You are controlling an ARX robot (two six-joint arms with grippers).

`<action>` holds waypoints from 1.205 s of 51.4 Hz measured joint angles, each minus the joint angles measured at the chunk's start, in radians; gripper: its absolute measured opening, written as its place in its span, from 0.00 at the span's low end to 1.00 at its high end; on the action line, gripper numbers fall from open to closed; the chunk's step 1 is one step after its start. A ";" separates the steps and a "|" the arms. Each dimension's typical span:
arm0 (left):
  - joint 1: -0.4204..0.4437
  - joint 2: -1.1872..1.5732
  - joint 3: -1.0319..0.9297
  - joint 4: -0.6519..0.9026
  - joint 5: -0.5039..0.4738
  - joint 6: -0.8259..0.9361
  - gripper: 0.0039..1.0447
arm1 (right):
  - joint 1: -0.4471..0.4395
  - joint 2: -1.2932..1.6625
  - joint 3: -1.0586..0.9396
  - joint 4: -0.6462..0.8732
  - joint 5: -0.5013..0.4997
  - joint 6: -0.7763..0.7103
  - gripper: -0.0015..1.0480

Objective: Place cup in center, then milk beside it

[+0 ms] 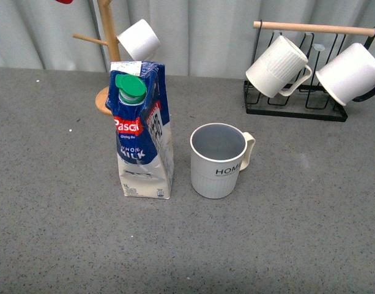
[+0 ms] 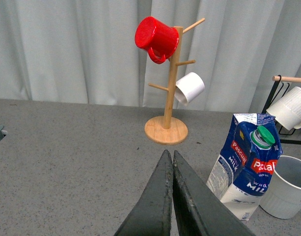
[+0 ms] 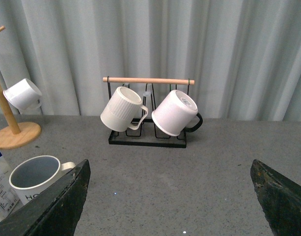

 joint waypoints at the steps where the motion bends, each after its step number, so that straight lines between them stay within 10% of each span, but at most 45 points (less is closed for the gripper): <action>1: 0.000 -0.005 0.000 -0.005 0.000 0.000 0.04 | 0.000 0.000 0.000 0.000 0.000 0.000 0.91; 22: 0.000 -0.219 0.000 -0.226 0.002 0.000 0.03 | 0.000 0.000 0.000 0.000 0.000 0.000 0.91; 49: 0.000 -0.220 0.000 -0.228 0.002 0.000 0.94 | 0.000 0.000 0.000 0.000 0.000 0.000 0.91; 62: 0.000 -0.220 0.000 -0.228 0.002 0.002 0.94 | 0.000 0.000 0.000 0.000 0.000 0.000 0.91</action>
